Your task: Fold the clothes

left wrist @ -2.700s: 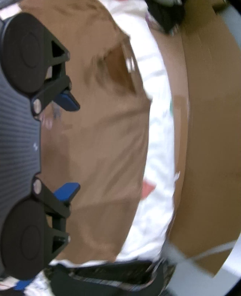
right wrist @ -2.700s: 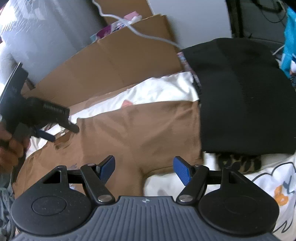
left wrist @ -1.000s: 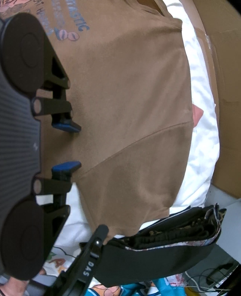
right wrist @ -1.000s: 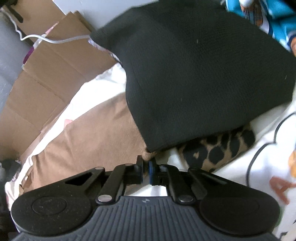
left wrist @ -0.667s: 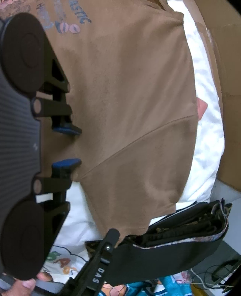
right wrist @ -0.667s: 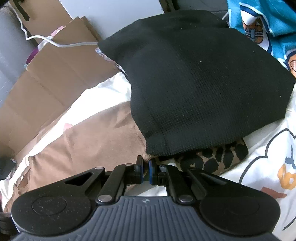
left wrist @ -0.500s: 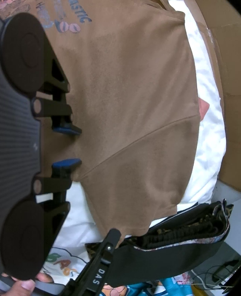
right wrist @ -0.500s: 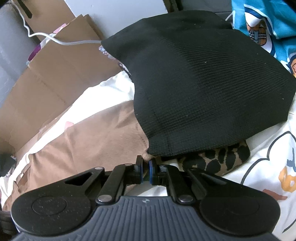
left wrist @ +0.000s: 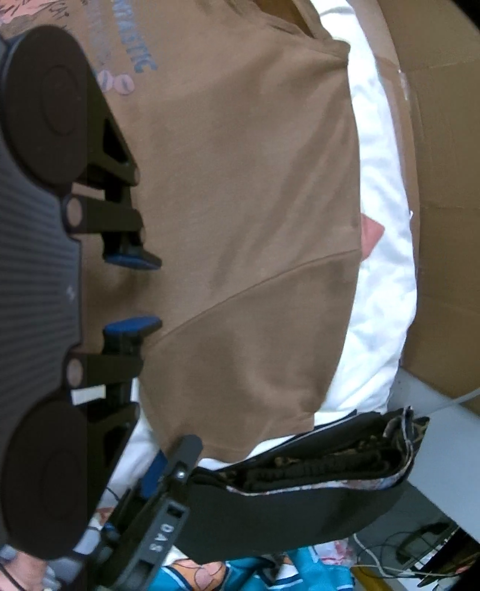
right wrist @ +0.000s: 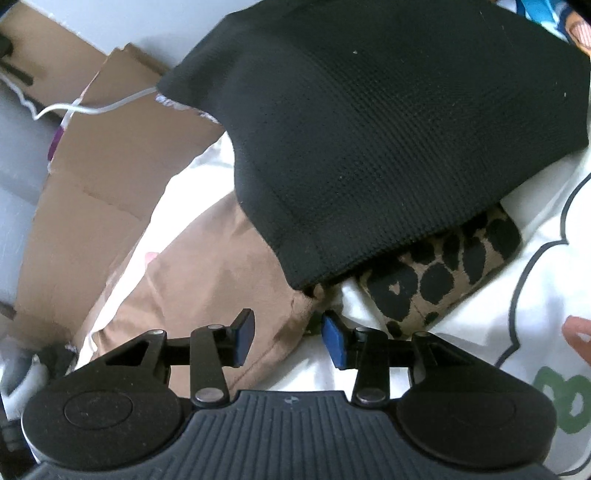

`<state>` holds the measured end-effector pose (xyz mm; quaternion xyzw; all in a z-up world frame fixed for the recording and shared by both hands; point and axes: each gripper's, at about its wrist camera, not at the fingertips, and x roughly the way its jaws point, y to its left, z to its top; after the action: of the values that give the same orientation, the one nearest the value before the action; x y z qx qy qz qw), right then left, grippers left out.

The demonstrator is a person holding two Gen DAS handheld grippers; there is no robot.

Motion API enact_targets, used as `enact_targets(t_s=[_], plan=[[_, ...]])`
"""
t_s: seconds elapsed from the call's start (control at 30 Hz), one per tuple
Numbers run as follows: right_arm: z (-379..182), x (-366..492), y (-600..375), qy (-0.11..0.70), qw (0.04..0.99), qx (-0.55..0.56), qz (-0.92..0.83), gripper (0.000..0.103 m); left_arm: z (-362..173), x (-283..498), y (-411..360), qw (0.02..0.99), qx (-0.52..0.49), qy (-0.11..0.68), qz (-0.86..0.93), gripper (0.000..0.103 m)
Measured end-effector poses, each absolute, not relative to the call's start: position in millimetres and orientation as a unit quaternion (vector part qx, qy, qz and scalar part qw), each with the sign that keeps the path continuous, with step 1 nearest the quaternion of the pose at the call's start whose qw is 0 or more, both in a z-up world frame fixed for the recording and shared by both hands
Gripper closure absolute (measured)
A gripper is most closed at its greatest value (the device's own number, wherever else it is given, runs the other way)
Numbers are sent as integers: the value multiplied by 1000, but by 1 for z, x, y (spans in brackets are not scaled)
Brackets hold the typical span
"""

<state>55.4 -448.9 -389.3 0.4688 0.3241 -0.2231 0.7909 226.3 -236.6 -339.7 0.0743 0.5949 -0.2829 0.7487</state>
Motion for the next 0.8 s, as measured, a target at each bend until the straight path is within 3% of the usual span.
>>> enact_targets(t_s=[0.03,0.13,0.7,0.8], plan=[[-389,57,-451,321,789,473,-226,58,-341,226,-237,747,74,596,-283,76],[-388,60,-456,322,785,475,-234,99,-346,221,-236,738,71,608,-285,81],[-346,69,-460,292,826,446,-186,99,-346,215,-246,718,33,625,-304,84],[-347,73,-465,295,823,448,-186,99,-348,214,-248,711,24,632,-307,91]])
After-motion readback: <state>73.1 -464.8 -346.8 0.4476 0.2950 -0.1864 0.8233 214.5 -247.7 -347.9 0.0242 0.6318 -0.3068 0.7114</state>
